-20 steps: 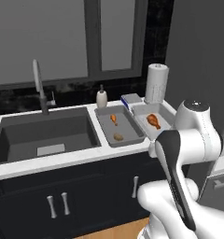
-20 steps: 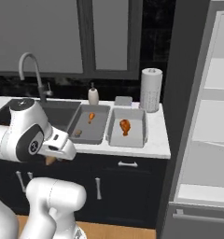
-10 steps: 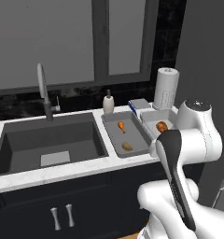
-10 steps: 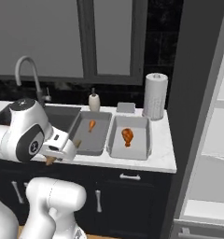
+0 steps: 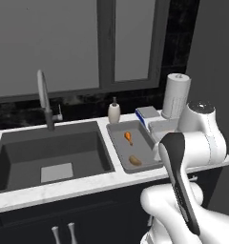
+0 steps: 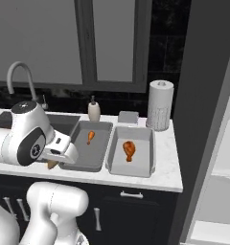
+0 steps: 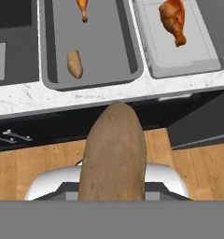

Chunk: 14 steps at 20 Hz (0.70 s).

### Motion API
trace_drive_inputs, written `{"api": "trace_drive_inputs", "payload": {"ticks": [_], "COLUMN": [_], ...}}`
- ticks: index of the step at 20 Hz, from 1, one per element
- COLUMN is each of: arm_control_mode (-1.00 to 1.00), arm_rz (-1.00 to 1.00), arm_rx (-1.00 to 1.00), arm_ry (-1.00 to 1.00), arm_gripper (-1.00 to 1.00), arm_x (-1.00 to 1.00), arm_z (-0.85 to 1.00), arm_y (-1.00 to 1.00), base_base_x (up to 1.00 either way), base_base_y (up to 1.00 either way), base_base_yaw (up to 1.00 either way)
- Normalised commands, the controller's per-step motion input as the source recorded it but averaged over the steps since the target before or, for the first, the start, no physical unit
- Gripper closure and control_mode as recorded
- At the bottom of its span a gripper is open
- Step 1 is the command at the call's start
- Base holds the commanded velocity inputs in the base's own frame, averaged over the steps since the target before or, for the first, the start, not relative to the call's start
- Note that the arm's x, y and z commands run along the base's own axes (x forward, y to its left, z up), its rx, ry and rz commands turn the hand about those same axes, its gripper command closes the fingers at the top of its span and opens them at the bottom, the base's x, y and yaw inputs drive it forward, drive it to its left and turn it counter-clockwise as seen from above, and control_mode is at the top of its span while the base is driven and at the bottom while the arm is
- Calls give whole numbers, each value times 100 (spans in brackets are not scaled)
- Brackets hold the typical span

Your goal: Place one sweet potato and one chicken drumstick in each tupperware on the nearby counter, to pack two identical lunches.

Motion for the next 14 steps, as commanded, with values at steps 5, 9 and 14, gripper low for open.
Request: {"api": "trace_drive_inputs", "payload": {"ticks": [5, 9, 14], "arm_control_mode": [100, 100, 100], "arm_rz": [0, 0, 0], "arm_rx": [0, 0, 0], "arm_ry": [0, 0, 0], "arm_gripper": [100, 100, 100], "arm_x": [0, 0, 0], "arm_z": [0, 0, 0], "arm_y": [0, 0, 0], "base_base_x": [29, 31, 42], "base_base_y": [-27, -34, -31], "base_base_yaw": [0, 3, 5]}}
